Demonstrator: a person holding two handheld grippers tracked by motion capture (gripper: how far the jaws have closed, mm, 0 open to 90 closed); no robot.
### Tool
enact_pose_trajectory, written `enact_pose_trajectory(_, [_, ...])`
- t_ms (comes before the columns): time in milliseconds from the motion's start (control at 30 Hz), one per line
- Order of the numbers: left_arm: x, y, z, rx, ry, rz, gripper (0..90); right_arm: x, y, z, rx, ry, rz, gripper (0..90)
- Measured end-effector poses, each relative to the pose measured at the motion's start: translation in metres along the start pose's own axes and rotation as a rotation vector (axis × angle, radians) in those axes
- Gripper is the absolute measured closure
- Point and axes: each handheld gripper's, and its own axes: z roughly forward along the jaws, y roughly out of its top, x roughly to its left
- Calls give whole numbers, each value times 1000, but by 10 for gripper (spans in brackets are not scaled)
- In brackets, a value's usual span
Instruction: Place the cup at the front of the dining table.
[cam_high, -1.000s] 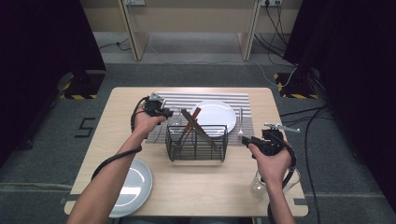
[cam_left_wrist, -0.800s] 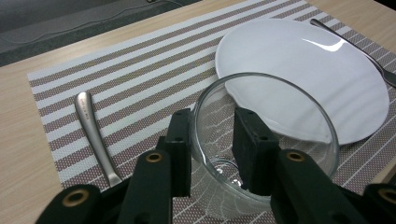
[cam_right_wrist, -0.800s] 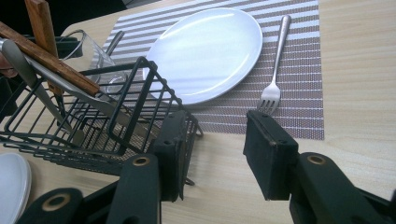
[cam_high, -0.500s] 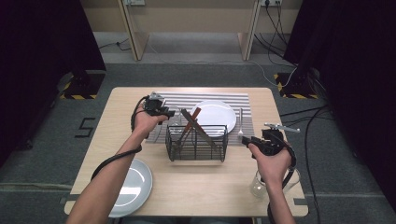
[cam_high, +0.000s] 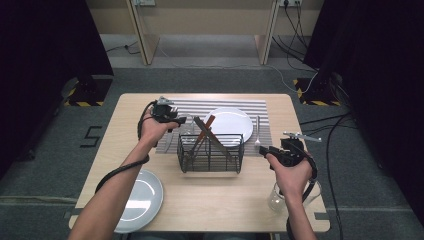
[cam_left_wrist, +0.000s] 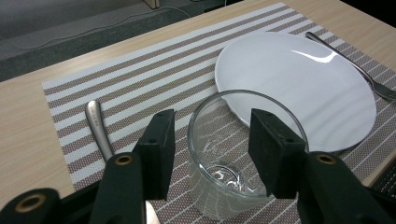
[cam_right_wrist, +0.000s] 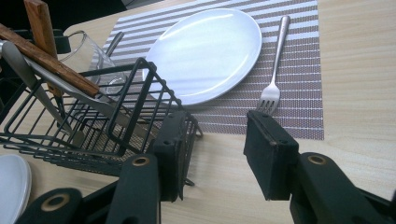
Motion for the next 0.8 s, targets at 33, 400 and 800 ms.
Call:
enact_pose_trajectory(33, [-1,0,0,0,-2,0,500,0,0,0,0,0,0,583])
enact_pose_trajectory(400, [-2,1,-8,-6,-11,-1,459,0,0,-1,-1,0,1,584])
enact_pose_trajectory(800, [-2,-1,-15,-23,-25,5,432,-1,0,1,2,-3,2,584])
